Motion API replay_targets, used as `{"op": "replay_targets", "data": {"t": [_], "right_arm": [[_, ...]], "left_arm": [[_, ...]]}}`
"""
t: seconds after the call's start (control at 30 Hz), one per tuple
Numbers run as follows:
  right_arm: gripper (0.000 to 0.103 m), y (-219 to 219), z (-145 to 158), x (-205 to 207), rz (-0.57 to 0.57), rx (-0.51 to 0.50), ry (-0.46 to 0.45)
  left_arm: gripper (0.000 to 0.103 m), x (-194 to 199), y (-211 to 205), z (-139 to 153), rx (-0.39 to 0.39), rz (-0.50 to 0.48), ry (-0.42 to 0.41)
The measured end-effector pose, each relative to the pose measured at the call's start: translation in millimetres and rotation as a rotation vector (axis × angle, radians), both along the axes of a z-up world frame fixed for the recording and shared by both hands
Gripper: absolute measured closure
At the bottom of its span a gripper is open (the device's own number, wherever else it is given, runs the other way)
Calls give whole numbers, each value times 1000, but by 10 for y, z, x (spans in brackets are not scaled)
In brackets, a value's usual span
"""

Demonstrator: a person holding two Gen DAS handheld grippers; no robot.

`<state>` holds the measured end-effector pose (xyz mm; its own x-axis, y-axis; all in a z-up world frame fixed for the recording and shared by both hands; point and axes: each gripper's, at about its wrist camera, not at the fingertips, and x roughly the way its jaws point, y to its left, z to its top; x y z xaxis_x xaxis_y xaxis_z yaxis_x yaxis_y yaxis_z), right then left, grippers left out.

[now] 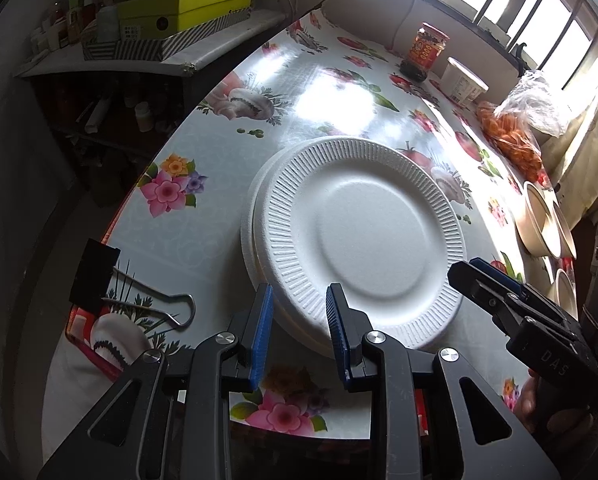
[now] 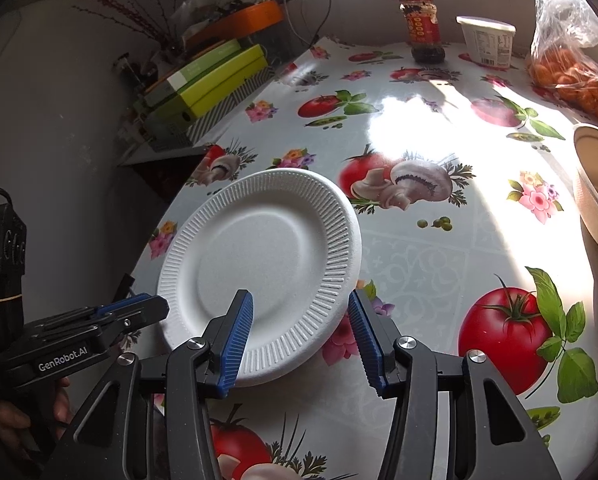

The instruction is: Organize plates and bowls

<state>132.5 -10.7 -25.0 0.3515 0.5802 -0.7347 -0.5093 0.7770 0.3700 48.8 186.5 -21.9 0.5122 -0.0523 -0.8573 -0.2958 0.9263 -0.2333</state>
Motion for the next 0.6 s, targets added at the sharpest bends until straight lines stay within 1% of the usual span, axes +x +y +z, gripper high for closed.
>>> {"op": "replay_targets", "data": {"t": [0.3, 0.43, 0.6], "right_arm": [[53, -235, 80, 9, -64, 22, -18], [53, -354, 102, -11, -94, 22, -23], [53, -545, 145, -46, -138, 20, -39]], "left_arm": [[75, 48, -149, 159, 27, -33, -33], [75, 93, -282, 209, 32, -67, -47], [75, 178, -496, 221, 37, -120, -44]]}}
